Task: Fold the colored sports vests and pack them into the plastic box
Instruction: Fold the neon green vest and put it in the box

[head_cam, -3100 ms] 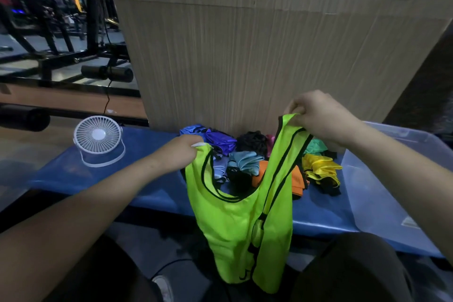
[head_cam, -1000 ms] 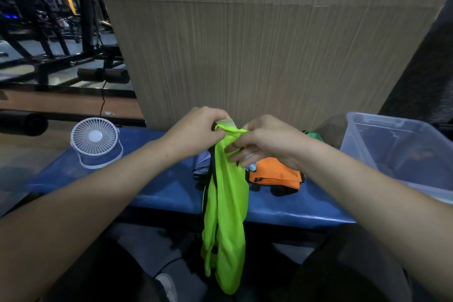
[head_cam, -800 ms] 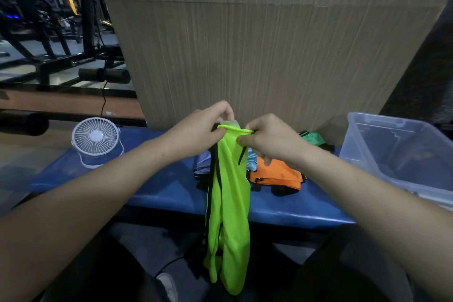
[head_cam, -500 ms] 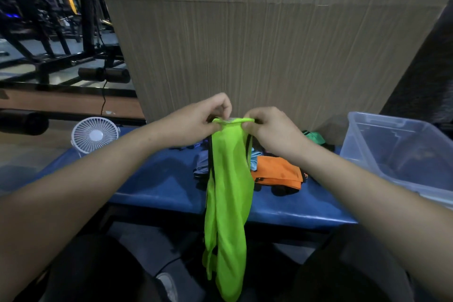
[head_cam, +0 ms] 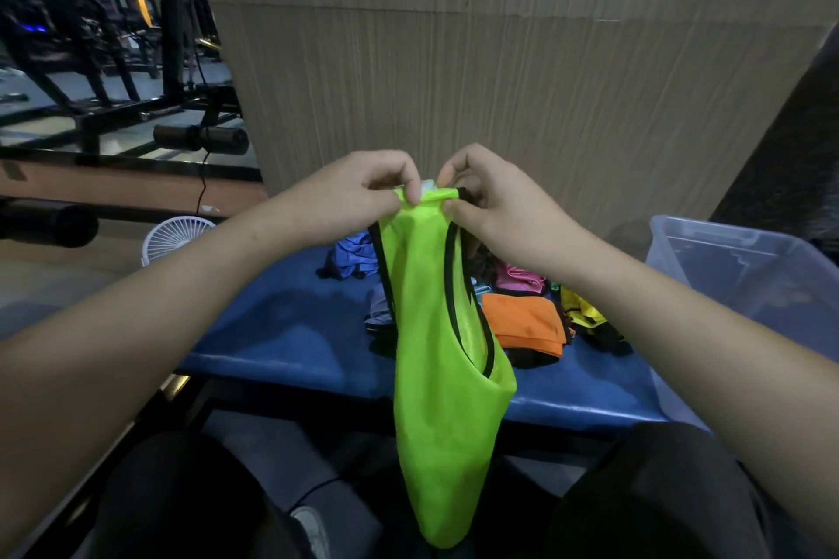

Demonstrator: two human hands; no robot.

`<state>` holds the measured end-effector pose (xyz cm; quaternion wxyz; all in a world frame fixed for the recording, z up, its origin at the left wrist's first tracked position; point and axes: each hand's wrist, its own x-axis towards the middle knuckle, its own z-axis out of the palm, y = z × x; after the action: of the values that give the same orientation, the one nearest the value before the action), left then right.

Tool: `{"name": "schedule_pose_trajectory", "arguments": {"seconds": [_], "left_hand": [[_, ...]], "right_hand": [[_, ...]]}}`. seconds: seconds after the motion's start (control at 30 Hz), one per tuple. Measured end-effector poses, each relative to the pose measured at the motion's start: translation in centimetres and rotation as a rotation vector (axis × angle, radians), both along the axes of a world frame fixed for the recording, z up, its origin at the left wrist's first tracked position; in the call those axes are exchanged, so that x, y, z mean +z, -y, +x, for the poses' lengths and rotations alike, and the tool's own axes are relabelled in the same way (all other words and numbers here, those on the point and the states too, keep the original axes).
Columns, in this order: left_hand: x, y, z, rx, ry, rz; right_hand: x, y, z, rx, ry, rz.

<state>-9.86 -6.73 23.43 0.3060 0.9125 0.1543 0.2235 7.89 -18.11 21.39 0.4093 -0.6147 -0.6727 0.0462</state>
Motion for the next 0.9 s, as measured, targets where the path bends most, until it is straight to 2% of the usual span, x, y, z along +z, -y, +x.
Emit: {"name": "schedule_pose_trajectory", "arguments": {"seconds": [0.13, 0.23, 0.43, 0.67, 0.77, 0.9], "left_hand": [[-1.0, 0.2, 0.6, 0.097, -0.063, 0.111], [-0.9, 0.1, 1.0, 0.116, -0.065, 0.106], [-0.7, 0.1, 1.4, 0.065, -0.291, 0.33], [-0.8, -0.9, 1.1, -0.01, -0.283, 0.284], [-0.3, -1.1, 1.1, -0.031, -0.245, 0.254], [0.5, -0.9, 1.0, -0.094, -0.231, 0.247]], "right_hand": [[-0.8, -0.4, -0.4, 0.022, -0.031, 0.015], [-1.0, -0.5, -0.7, 0.045, -0.024, -0.009], [-2.9, -0.5, -0.7, 0.086, -0.121, -0.053], [-6.0, 0.4, -0.3, 0.168, -0.388, -0.086], [-7.3, 0.7, -0.2, 0.186, -0.309, -0.09], [-8.4, 1.0, -0.6, 0.21, -0.309, -0.115]]}}
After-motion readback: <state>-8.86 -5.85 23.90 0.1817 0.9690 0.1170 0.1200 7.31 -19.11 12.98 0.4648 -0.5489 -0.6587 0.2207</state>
